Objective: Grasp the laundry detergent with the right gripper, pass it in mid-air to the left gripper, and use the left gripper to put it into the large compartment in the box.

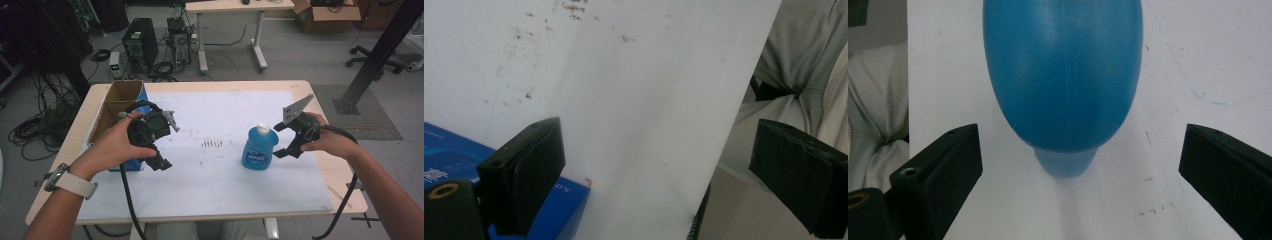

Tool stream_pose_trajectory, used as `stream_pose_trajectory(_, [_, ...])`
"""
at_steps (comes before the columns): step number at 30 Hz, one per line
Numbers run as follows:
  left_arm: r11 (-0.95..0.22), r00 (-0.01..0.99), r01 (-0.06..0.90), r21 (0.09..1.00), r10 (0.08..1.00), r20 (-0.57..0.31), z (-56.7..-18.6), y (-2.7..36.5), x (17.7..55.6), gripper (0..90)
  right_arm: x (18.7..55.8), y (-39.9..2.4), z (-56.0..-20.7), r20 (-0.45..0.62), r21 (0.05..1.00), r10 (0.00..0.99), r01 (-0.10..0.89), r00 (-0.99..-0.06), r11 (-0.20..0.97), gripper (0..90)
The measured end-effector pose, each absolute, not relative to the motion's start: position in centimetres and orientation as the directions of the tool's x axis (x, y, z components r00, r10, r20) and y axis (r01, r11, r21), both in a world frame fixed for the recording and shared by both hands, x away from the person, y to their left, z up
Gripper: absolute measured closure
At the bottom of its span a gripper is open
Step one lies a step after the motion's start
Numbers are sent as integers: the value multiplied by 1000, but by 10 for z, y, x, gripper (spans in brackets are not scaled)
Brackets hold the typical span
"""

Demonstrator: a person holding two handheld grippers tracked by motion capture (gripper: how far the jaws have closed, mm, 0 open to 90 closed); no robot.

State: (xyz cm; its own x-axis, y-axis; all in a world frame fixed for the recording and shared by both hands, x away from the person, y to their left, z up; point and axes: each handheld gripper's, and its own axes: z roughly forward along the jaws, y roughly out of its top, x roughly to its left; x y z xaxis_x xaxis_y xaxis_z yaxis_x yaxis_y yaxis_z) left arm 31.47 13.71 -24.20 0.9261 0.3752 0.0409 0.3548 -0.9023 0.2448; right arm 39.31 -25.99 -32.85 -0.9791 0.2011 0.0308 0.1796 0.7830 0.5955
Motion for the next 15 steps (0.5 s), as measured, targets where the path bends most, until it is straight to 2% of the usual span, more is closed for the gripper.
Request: stream_pose_trajectory(15, [-902,926,355,245,375,39,-243,138,315,79,393,-260,-347,55,615,207,197,-977,763,36])
